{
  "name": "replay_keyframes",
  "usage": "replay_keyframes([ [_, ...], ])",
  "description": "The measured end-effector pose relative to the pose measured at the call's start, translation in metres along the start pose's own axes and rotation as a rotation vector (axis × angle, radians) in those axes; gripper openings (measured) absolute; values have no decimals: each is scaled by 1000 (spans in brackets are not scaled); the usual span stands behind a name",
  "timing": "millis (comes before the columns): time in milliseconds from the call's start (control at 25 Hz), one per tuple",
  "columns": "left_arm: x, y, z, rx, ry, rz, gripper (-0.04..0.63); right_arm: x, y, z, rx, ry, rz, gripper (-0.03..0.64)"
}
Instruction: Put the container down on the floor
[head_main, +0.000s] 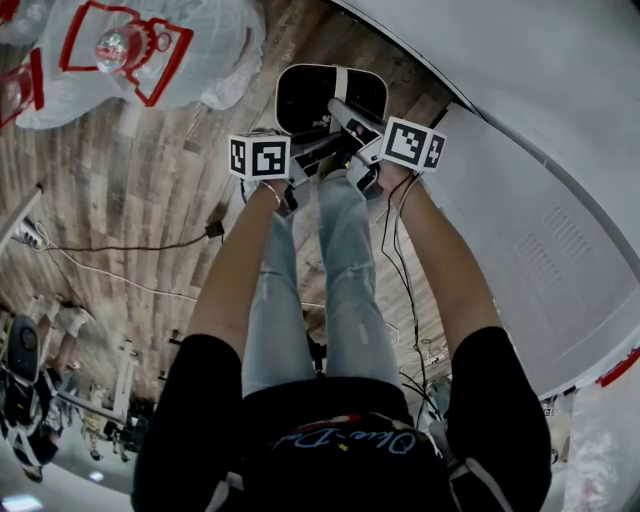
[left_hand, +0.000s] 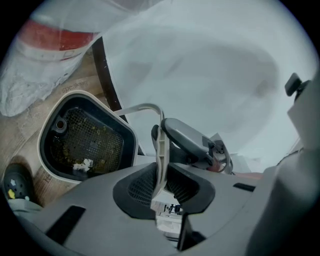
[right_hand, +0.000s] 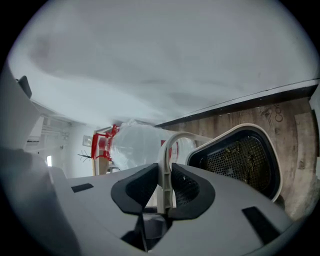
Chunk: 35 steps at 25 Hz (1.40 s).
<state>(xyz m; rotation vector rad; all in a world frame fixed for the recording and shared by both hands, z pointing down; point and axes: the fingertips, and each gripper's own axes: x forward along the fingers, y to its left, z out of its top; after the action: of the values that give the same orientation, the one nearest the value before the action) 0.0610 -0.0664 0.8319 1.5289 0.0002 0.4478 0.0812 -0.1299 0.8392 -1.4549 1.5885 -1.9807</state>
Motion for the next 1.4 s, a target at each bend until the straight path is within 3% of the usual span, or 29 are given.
replay_keyframes([
  [160,5,11,-3,22,21,42,54,3,-11,-3,-6,17,-31,66],
  [680,2,29,-22,-12,59,102,80,2,-27,-26,4,81,-99,67],
  [920,-7,34,-24,-1,74,135,120,9,-23,-34,17,108,-122,77],
  [1400,-31,47,-18,34,50,195,126,22,-18,-43,-36,134,-163,101],
])
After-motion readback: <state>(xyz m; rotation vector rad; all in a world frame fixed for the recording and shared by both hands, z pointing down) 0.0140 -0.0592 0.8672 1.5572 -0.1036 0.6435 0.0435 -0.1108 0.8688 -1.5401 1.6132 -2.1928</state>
